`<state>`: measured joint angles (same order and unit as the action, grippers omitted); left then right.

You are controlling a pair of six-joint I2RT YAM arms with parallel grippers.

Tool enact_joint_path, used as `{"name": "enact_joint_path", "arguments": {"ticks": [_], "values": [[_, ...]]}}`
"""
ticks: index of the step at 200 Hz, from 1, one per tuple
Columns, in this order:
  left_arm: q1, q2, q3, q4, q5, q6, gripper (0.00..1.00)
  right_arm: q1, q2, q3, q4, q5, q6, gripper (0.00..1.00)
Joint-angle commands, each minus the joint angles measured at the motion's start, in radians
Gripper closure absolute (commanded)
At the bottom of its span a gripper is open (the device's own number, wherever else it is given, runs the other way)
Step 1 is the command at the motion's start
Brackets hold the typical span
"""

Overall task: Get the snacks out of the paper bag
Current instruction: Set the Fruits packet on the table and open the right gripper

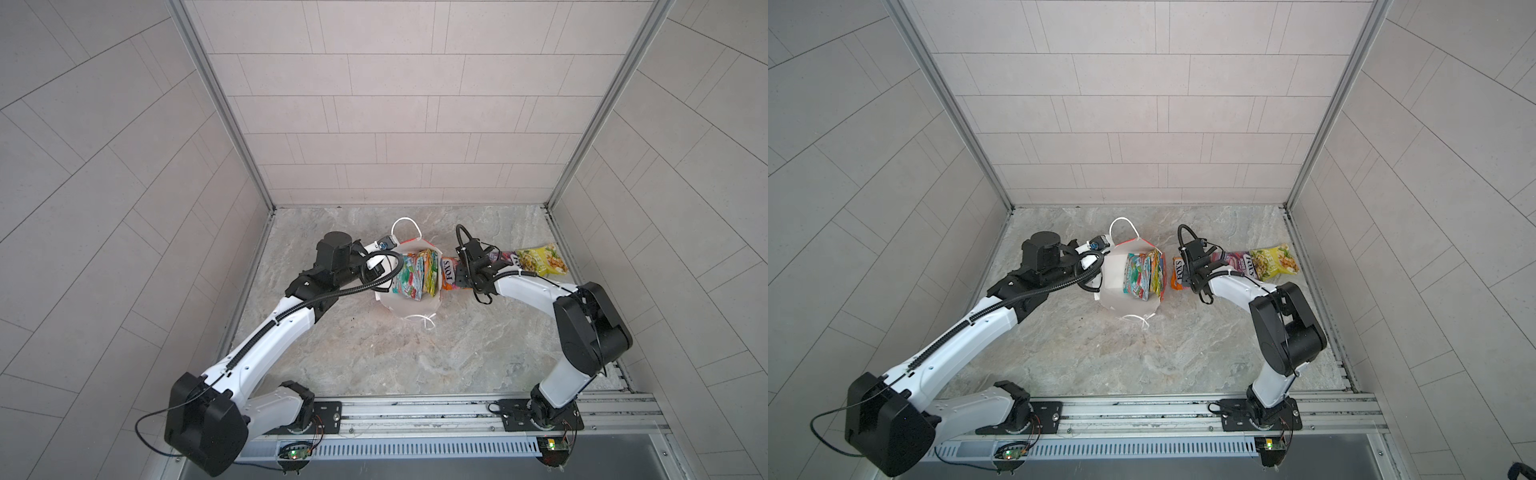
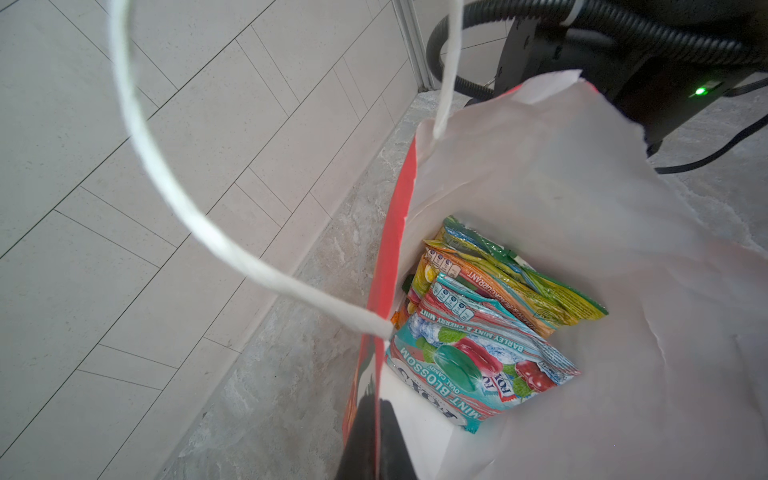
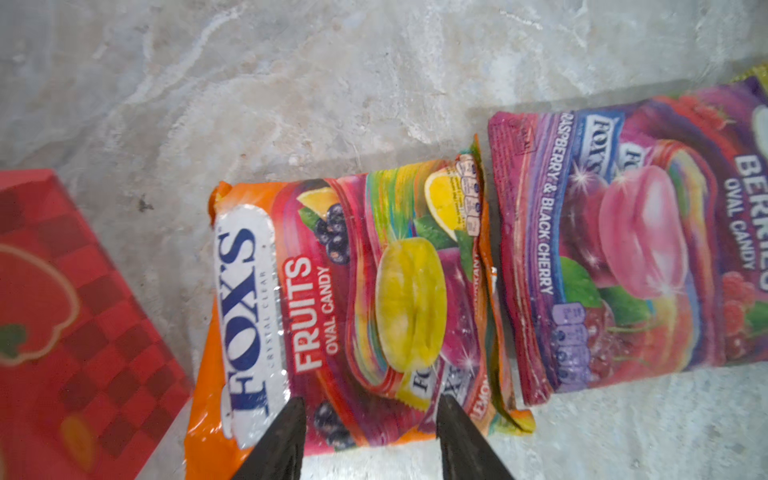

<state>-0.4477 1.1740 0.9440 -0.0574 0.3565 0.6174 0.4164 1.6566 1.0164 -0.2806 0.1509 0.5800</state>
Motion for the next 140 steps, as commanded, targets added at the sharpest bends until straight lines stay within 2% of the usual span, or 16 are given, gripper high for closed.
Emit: {"name": "enact_joint_path", "arguments": {"ticks": [1,48,140], "values": [[-0.003,-0.015,0.001,0.017,0.001,-0.008,1.0,0.015,-0.037,-0.042,-0.014,-0.024,0.018,0.48],[-0.004,-0.014,0.001,0.014,0.001,-0.008,1.0,0.015,0.034,-0.07,0.032,-0.056,0.052,0.49],[-0.003,-0.018,-0.002,0.013,-0.001,-0.007,1.0,-0.015,0.129,-0.022,0.052,0.011,0.053,0.49]]}}
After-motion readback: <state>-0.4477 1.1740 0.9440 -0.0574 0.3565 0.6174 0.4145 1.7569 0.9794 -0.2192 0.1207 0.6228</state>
